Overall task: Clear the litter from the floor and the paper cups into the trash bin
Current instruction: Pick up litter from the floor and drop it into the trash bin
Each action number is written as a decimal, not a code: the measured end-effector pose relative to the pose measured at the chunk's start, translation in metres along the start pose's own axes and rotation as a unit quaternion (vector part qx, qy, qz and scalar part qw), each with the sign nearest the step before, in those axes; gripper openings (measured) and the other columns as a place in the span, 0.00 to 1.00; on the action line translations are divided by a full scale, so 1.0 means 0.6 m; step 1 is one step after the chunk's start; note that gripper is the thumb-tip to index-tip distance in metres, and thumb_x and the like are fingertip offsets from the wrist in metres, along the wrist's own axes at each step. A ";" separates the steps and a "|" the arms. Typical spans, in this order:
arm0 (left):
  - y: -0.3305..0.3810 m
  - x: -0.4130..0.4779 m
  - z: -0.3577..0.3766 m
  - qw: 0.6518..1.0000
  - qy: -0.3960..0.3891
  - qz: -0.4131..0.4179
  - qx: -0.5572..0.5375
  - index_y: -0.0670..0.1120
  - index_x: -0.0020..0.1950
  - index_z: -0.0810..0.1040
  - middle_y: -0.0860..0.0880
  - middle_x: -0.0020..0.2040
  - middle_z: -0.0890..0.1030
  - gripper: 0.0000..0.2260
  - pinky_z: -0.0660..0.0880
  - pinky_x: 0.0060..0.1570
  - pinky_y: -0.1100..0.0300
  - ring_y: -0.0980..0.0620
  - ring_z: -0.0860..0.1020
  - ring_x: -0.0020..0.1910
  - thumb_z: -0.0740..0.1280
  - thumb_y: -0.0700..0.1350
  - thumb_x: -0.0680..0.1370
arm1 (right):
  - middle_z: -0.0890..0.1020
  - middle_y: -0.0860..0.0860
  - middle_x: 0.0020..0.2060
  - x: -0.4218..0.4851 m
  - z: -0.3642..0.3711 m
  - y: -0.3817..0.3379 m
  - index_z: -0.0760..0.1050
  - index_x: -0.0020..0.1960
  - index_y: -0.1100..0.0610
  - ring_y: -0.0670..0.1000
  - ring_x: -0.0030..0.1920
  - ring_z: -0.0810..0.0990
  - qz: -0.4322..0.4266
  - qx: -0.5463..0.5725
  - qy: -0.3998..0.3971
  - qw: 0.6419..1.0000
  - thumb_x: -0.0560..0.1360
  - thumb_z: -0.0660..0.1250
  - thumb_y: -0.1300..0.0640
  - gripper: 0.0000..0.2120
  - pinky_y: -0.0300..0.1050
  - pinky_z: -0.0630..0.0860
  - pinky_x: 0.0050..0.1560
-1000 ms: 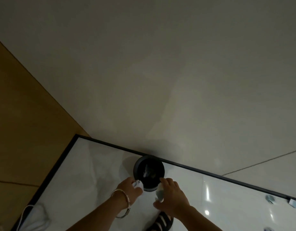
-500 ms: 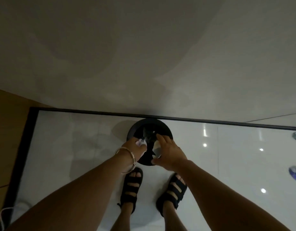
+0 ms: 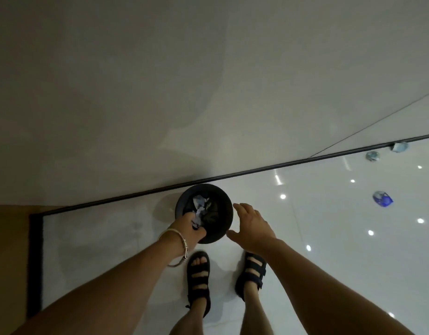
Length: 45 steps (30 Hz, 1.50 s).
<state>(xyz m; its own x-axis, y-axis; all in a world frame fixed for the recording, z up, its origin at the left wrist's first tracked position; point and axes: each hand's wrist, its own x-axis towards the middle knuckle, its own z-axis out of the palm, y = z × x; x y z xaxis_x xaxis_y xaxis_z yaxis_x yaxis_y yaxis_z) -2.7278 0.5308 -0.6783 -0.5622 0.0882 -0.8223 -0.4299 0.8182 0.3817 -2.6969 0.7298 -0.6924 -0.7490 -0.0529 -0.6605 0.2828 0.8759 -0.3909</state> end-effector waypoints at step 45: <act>0.863 -0.840 1.065 0.569 -0.152 0.547 0.595 0.49 0.75 0.60 0.48 0.74 0.63 0.33 0.65 0.67 0.46 0.47 0.62 0.71 0.63 0.60 0.74 | 0.56 0.52 0.77 -1.335 -0.099 0.841 0.52 0.79 0.50 0.56 0.75 0.57 0.552 0.319 0.348 0.687 0.74 0.65 0.39 0.40 0.55 0.64 0.70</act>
<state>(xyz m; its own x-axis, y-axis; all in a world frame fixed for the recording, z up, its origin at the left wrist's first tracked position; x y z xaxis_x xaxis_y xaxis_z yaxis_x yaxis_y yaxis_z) -2.2156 1.2732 -0.3362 0.1921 0.8601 -0.4725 0.9443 -0.0310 0.3276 -1.9898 1.2428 -0.3226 0.0911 0.9116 -0.4009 0.9479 -0.2027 -0.2456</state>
